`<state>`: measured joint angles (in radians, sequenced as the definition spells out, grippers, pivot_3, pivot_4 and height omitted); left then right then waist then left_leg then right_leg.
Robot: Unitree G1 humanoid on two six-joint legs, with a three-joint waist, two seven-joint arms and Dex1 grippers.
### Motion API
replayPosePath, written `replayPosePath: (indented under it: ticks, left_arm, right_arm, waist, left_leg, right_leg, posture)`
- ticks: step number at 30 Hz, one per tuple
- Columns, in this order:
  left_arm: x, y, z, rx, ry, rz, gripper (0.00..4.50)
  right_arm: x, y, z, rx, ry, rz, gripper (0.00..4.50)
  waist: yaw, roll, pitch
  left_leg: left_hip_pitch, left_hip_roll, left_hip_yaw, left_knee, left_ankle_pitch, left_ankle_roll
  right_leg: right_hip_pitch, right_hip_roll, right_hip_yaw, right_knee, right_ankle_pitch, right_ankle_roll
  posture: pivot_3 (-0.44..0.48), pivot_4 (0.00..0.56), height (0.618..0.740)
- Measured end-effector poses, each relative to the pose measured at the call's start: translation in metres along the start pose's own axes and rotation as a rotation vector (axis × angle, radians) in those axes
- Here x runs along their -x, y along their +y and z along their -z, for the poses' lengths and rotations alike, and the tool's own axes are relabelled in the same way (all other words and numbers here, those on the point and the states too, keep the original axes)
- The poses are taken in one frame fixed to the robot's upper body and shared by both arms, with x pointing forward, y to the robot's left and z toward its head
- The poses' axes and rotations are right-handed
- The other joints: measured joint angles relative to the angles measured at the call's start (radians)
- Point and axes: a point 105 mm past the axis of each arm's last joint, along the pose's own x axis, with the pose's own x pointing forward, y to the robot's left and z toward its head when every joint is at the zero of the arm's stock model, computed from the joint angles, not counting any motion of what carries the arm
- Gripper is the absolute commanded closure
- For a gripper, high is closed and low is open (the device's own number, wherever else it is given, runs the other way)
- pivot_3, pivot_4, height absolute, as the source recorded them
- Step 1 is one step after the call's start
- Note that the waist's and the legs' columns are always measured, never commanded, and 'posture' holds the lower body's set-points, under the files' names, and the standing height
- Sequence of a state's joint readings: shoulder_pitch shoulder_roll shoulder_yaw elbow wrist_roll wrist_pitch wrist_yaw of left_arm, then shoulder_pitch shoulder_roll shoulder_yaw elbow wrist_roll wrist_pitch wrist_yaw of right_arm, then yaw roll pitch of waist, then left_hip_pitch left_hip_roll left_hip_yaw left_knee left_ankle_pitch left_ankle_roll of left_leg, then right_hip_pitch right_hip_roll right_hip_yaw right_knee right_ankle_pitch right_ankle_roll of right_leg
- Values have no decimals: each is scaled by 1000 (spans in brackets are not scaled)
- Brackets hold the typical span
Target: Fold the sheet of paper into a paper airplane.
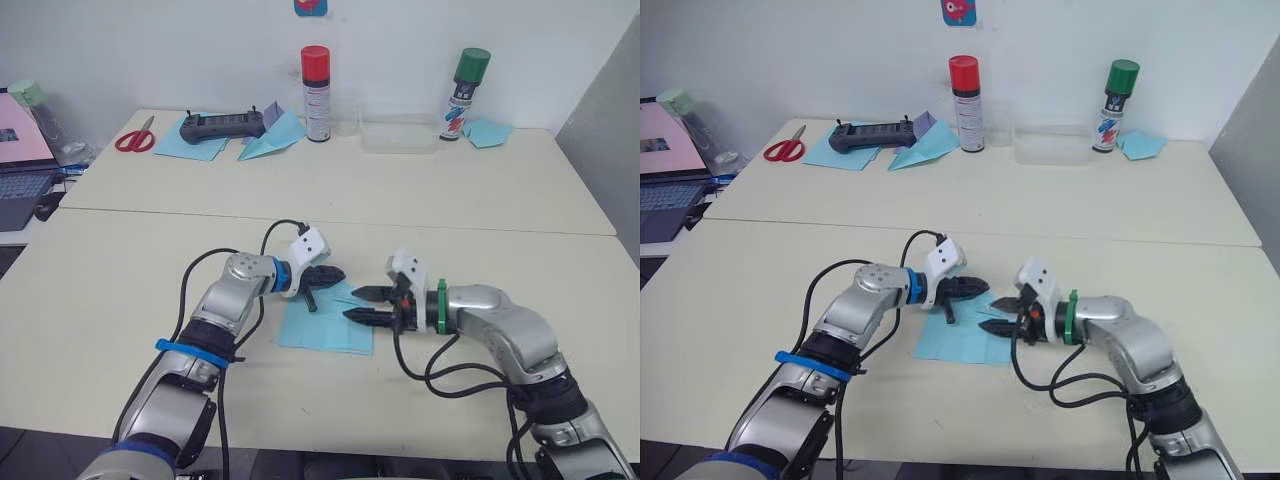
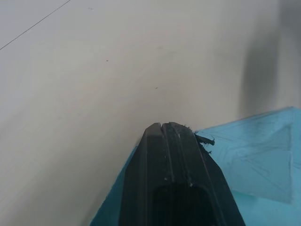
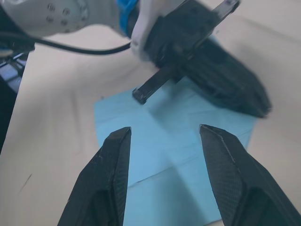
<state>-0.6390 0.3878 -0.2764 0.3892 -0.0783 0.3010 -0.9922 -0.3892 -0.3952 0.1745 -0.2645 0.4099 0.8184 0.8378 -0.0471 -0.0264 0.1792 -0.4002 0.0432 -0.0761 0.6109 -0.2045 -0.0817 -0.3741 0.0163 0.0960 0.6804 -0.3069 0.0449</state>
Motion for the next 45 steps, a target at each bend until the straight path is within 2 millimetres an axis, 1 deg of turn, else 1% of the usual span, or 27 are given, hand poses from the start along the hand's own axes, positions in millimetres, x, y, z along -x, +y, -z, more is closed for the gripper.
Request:
replayPosePath:
  ticks: [3,5,7,9,12,17,21,26,28,30,32,34,36,37,38,42,43,45]
  left_arm:
    - [0,-1,0,-10,2,0,4500]
    - [0,-1,0,-15,3,0,4500]
    - [0,-1,0,-19,3,1,4500]
    - [0,-1,0,-23,2,2,4500]
    - [0,-1,0,-34,7,1,4500]
    - [-1,-1,0,-43,13,1,4500]
    - [-2,-1,-1,-47,14,5,4500]
    - [-3,-2,-1,-49,16,6,4500]
    - [-3,-2,-1,-50,15,6,4500]
    - [-3,-2,-1,-51,15,5,4500]
    - [-3,-1,-1,-53,14,5,4500]
    - [-4,-1,-1,-56,11,6,4500]
    - [-5,-2,-2,-55,8,9,4500]
    - [-6,-2,-2,-55,7,11,4500]
    - [-6,-2,-2,-54,6,14,4500]
    - [-7,-2,-3,-54,8,23,4500]
    - [-7,-1,-3,-54,9,24,4500]
    - [-6,-1,-3,-53,8,24,4500]
  right_arm:
    - [-1,-9,-7,5,-23,47,3806]
    - [-4,-20,2,19,8,117,4458]
    - [-10,-28,20,38,75,168,4458]
    - [-16,-27,31,55,119,170,4458]
    - [-20,-24,33,68,122,159,4458]
    - [-21,-24,35,98,138,185,4458]
    - [-12,-21,40,106,151,189,4458]
    - [6,-15,48,96,170,193,4458]
    - [13,-14,51,70,160,194,4458]
    - [15,-15,49,36,124,201,4458]
    - [12,-14,41,-15,44,197,4458]
    - [6,-13,21,-32,-61,183,4458]
    - [2,-14,9,-10,-98,180,4458]
    - [1,-15,7,-2,-101,181,4458]
    - [-2,-15,8,3,-89,184,4458]
    - [-14,-19,37,-5,42,205,4458]
    - [-16,-18,41,-2,63,204,4458]
    - [-16,-18,40,32,79,201,4458]
  waist:
    - [0,0,0]
    - [0,0,0]
    - [0,0,0]
    - [0,0,0]
    - [0,0,0]
    - [0,0,0]
    - [3,0,-1]
    - [6,0,-1]
    - [6,0,-1]
    - [6,0,-1]
    - [6,0,-1]
    - [6,0,-1]
    - [8,0,-1]
    - [10,0,-1]
    - [12,0,-1]
    - [14,0,-1]
    - [14,0,-1]
    - [14,0,-1]
  left_leg:
    - [0,0,0,0,0,0]
    - [0,0,0,0,0,0]
    - [0,0,0,0,0,0]
    - [0,0,0,0,0,0]
    - [0,0,0,0,0,0]
    - [0,0,0,0,0,0]
    - [0,0,0,0,0,0]
    - [0,0,0,0,0,0]
    - [0,0,0,0,0,0]
    - [0,0,0,0,0,0]
    - [0,0,0,0,0,0]
    - [0,0,0,0,0,0]
    - [0,-1,0,0,0,0]
    - [0,-1,0,0,0,0]
    - [0,-1,0,0,0,0]
    - [0,-1,0,0,0,0]
    - [0,-1,0,0,0,0]
    - [0,-1,0,0,0,0]
  right_leg:
    - [0,0,0,0,0,0]
    - [0,0,0,-1,0,0]
    - [0,0,0,-1,0,0]
    - [0,0,0,-1,0,0]
    - [0,0,0,-1,0,0]
    - [0,0,0,0,0,0]
    - [0,0,0,-1,0,0]
    - [1,0,0,-1,0,0]
    - [1,0,0,-1,0,0]
    - [1,0,0,-1,0,0]
    - [0,0,0,0,0,0]
    - [0,0,0,0,0,0]
    - [1,0,0,-1,0,1]
    - [1,-1,0,-1,0,1]
    - [1,-1,0,-1,0,1]
    - [0,-1,0,-1,0,0]
    - [0,-1,0,-1,0,0]
    - [0,-1,0,-1,0,0]
  posture:
    - [0,150,740]
    - [0,150,740]
    - [0,150,740]
    - [0,150,740]
    - [0,150,740]
    - [0,150,740]
    - [0,150,740]
    - [0,150,740]
    - [0,150,740]
    - [0,150,740]
    - [0,150,740]
    - [0,150,740]
    - [0,150,740]
    - [0,150,740]
    - [0,150,740]
    - [0,150,740]
    - [0,150,740]
    - [0,150,740]
